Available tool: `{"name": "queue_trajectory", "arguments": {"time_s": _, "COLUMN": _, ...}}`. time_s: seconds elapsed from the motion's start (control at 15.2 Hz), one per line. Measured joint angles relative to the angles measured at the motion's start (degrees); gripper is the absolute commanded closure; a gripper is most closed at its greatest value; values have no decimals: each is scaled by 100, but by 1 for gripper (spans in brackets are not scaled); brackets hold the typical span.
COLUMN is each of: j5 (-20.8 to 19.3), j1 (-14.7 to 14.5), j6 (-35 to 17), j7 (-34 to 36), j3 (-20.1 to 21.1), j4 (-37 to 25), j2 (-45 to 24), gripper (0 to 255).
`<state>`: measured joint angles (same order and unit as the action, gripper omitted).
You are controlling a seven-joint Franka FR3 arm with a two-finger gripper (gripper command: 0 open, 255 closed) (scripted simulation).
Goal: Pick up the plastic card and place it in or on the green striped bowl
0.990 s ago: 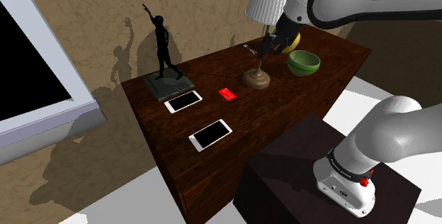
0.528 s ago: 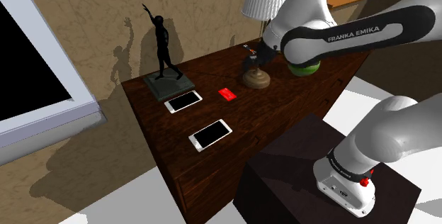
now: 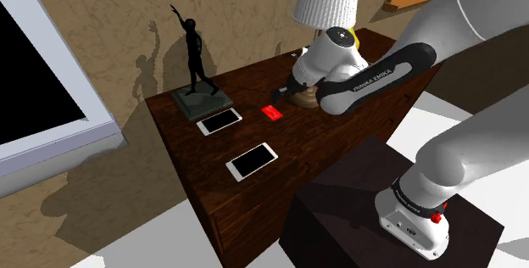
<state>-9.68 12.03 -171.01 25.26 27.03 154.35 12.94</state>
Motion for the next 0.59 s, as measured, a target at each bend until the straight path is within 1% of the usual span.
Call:
{"name": "queue_trajectory", "arguments": {"time_s": 0.07, "j5": -647, "j1": 676, "j6": -215, "j7": 549, "j3": 576, "j4": -138, "j2": -251, "gripper": 0}}
{"name": "queue_trajectory", "arguments": {"time_s": 0.13, "j5": -1559, "j1": 1721, "j6": -401, "j7": 1332, "j3": 1458, "j4": -340, "j2": -562, "gripper": 0}}
{"name": "queue_trajectory", "arguments": {"time_s": 0.2, "j5": -2887, "j1": 2858, "j6": -344, "j7": 2560, "j3": 2472, "j4": -588, "j2": -951, "gripper": 0}}
{"name": "queue_trajectory", "arguments": {"time_s": 0.26, "j5": -4614, "j1": 3684, "j6": -90, "j7": 4062, "j3": 3179, "j4": -988, "j2": -1549, "gripper": 0}}
{"name": "queue_trajectory", "arguments": {"time_s": 0.33, "j5": -6106, "j1": 3576, "j6": -8, "j7": 5090, "j3": 2980, "j4": -1198, "j2": -1812, "gripper": 0}}
{"name": "queue_trajectory", "arguments": {"time_s": 0.4, "j5": -6896, "j1": 3420, "j6": 110, "j7": 5570, "j3": 2815, "j4": -1375, "j2": -2073, "gripper": 0}}
{"name": "queue_trajectory", "arguments": {"time_s": 0.46, "j5": -7276, "j1": 3317, "j6": 220, "j7": 5867, "j3": 2722, "j4": -1499, "j2": -2276, "gripper": 0}}
{"name": "queue_trajectory", "arguments": {"time_s": 0.59, "j5": -7737, "j1": 3186, "j6": 378, "j7": 6191, "j3": 2594, "j4": -1671, "j2": -2577, "gripper": 0}}
